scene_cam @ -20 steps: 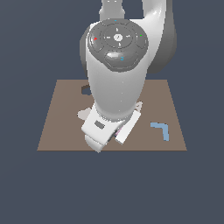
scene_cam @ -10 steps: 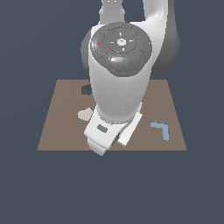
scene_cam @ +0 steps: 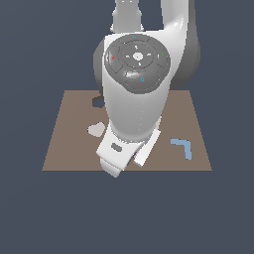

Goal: Insert a designated object into the corresponding slot on a board.

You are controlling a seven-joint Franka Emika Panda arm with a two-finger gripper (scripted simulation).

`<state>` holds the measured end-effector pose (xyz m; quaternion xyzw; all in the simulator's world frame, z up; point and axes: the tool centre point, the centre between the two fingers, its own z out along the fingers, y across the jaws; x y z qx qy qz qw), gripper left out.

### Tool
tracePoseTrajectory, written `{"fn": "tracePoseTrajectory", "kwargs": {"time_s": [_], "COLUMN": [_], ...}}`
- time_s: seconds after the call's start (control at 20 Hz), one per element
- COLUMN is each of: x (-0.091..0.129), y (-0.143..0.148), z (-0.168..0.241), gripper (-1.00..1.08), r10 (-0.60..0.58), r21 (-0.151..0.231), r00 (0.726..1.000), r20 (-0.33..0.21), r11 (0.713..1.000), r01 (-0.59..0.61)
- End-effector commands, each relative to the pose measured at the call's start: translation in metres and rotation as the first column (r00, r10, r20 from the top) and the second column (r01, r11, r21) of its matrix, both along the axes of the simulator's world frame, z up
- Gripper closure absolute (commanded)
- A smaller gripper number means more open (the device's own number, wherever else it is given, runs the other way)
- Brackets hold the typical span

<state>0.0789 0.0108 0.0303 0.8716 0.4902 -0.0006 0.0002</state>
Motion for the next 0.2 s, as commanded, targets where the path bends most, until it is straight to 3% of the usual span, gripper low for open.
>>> {"fn": "tracePoseTrajectory", "kwargs": {"time_s": [0.0, 0.15], "x": [0.0001, 0.0001], "y": [0.0, 0.0], "z": [0.0001, 0.0001], "gripper": [-0.92, -0.92], "r10": [0.0, 0.0], "r21": [0.0, 0.0], "r00": [1.0, 1.0], "r20": [0.0, 0.0], "r11": [1.0, 1.0], "r01": [0.0, 0.0]}}
